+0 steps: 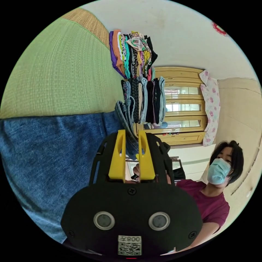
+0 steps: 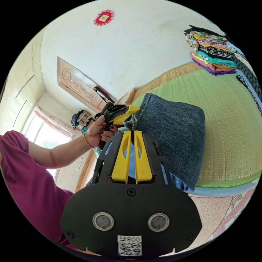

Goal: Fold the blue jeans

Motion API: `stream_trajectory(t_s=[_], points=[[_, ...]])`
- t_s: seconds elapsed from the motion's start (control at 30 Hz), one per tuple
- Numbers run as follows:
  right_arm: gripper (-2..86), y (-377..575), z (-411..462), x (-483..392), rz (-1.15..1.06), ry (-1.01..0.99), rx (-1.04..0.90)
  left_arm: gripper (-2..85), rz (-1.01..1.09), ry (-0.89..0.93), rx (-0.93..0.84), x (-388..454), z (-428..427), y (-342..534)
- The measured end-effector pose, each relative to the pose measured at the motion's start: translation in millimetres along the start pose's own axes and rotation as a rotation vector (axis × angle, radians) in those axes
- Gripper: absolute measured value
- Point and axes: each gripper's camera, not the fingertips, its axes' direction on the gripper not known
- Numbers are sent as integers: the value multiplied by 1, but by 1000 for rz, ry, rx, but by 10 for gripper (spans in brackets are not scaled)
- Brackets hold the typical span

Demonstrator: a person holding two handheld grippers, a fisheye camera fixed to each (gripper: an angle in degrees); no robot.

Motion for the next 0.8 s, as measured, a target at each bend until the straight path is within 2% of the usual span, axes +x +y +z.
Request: stream_trajectory(t_s=[0.27,0.5,0.67,0.8], points=[[20,-15,110,-45,-85,-30,-247,59,-99,-185,60,-25,-123,75],[22,-15,193,-51,-69,-6,-425,45,-237,-212,97,-68,-169,116],[23,-19,230,-61,-86,21,-501,43,-279,-221,106,-76,-200,138],[22,-30,242,-77,-112,8,-492,40,-224,-251,144,-60,-223,149]])
